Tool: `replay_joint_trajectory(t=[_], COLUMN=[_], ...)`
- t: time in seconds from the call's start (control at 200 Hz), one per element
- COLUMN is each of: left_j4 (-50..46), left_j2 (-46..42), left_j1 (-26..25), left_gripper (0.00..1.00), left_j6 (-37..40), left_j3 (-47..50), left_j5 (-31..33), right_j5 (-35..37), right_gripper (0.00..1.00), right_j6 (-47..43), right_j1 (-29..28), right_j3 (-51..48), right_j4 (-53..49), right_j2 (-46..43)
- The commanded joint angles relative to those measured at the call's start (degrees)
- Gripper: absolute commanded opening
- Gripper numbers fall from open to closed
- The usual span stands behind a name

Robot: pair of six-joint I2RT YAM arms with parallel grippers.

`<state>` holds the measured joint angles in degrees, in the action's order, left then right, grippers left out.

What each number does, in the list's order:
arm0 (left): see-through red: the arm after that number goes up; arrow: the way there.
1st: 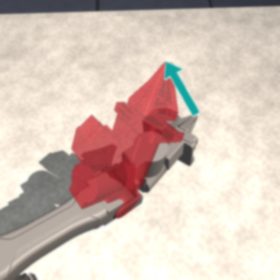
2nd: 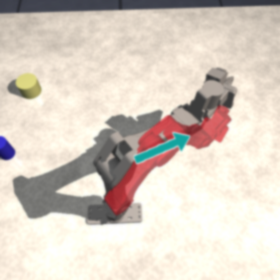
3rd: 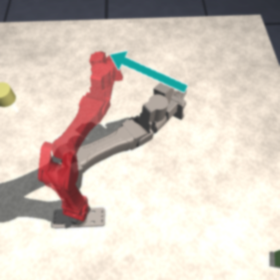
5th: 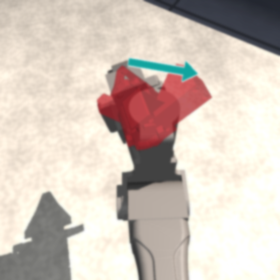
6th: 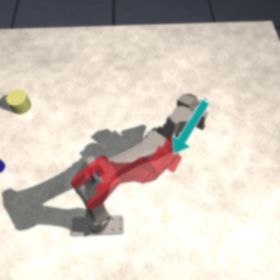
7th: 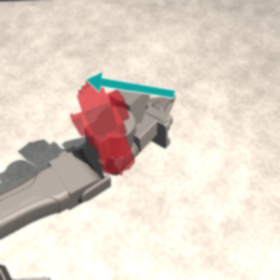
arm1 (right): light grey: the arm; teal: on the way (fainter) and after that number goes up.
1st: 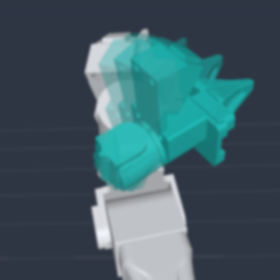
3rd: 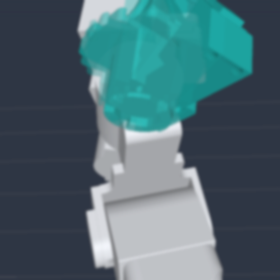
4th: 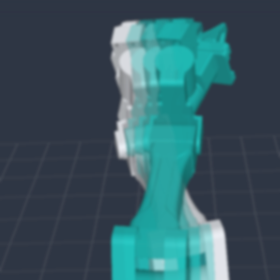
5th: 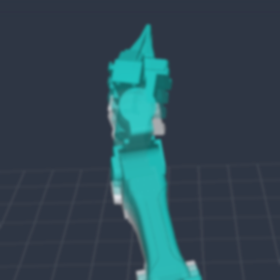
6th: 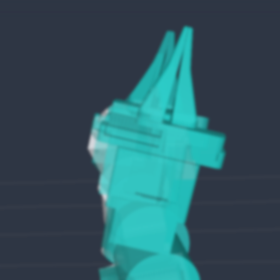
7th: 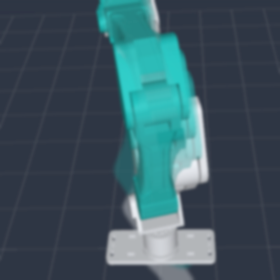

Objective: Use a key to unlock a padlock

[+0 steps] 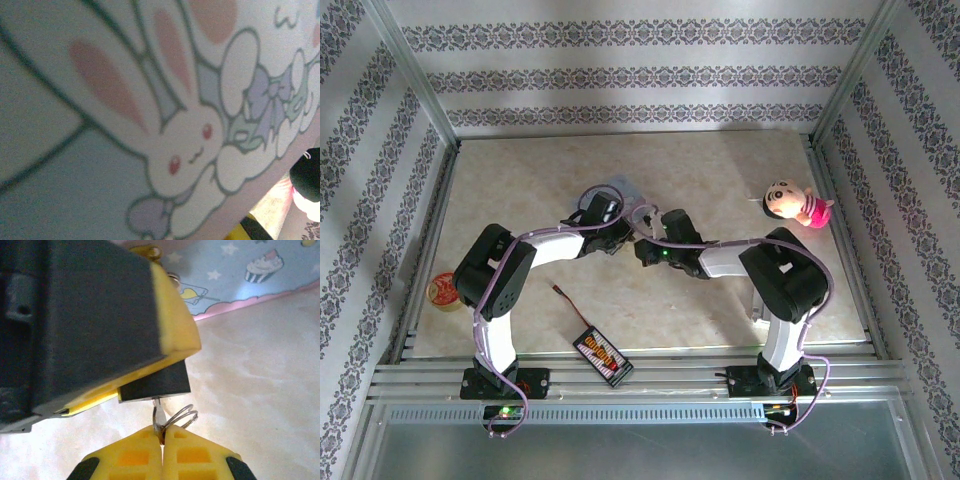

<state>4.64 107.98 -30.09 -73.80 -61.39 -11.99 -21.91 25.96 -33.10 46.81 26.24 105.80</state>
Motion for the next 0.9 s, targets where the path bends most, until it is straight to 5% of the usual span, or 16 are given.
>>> replay_joint_trajectory(t=[0.0,0.225,0.545,0.61,0.685,0.8,0.895], left_j4=[-1.1,-0.6,-0.4,-0.1,0.3,0.4,-0.3], left_j2=[-0.7,-1.3,-3.3,-3.7,-4.5,-6.2,-8.2], left_j1=[-0.3,-0.2,0.0,0.0,0.0,0.0,0.0], left_gripper=[0.00,0.00,0.06,0.13,0.33,0.37,0.50], left_j6=[-1.4,-1.3,-1.3,-1.5,-1.8,-2.1,-2.1], left_j3=[1.6,2.5,4.5,5.1,6.0,7.6,8.9], left_j5=[-4.7,-4.7,-4.6,-4.9,-5.2,-5.2,-4.9], right_j5=[-11.9,-21.2,-18.1,-17.7,-17.0,-15.5,-14.3], right_gripper=[0.00,0.00,0.00,0.00,0.00,0.00,0.00], right_j6=[17.5,46.7,48.1,48.6,48.8,48.2,47.0], right_j1=[4.0,9.8,10.0,9.9,9.6,8.6,7.6], right_j3=[-1.7,-4.6,-9.0,-10.4,-12.2,-15.2,-17.3], right_j4=[17.8,53.0,53.1,53.1,53.1,53.1,53.1], right_j2=[3.7,16.0,13.5,12.6,12.2,11.8,11.2])
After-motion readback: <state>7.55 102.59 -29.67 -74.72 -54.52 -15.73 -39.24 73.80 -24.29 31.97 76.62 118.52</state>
